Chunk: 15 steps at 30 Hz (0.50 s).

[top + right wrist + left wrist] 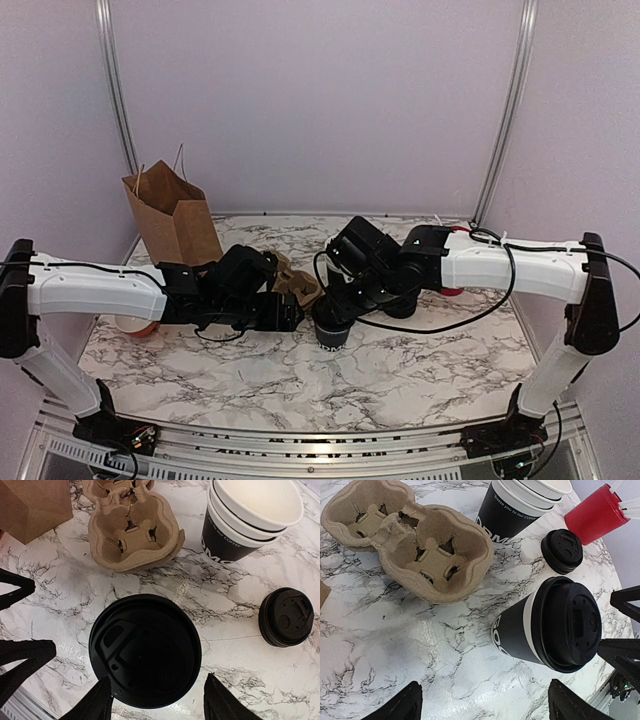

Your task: Pack the takeout coffee

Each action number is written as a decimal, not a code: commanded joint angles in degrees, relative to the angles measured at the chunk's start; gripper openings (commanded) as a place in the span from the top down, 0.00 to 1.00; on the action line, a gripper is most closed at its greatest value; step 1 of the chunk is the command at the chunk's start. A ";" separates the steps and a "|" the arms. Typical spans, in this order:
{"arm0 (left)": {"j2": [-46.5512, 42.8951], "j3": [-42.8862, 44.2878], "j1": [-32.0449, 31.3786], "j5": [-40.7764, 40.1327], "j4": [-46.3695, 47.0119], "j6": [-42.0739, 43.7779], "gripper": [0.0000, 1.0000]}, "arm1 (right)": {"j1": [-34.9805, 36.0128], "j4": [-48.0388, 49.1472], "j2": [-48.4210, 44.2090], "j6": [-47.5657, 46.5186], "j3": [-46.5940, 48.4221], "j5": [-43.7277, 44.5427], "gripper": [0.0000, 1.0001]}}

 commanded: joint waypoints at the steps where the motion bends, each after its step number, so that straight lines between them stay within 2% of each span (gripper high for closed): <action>1: 0.65 1.44 0.45 -0.39 -1.17 0.82 0.12 | -0.42 -0.91 -1.22 -1.11 3.77 0.68 0.40; 5: 0.47 1.47 0.91 -0.94 -1.24 1.15 0.12 | -0.40 -2.62 -2.43 -0.60 4.34 1.34 0.42; 8: 0.84 2.22 2.24 -0.72 -1.15 1.77 0.12 | -0.42 -3.78 -4.01 0.42 3.71 2.18 0.47; 15: 7.67 8.62 5.25 0.44 -1.21 4.05 0.12 | -0.89 -4.33 -8.98 5.27 -5.80 3.10 0.52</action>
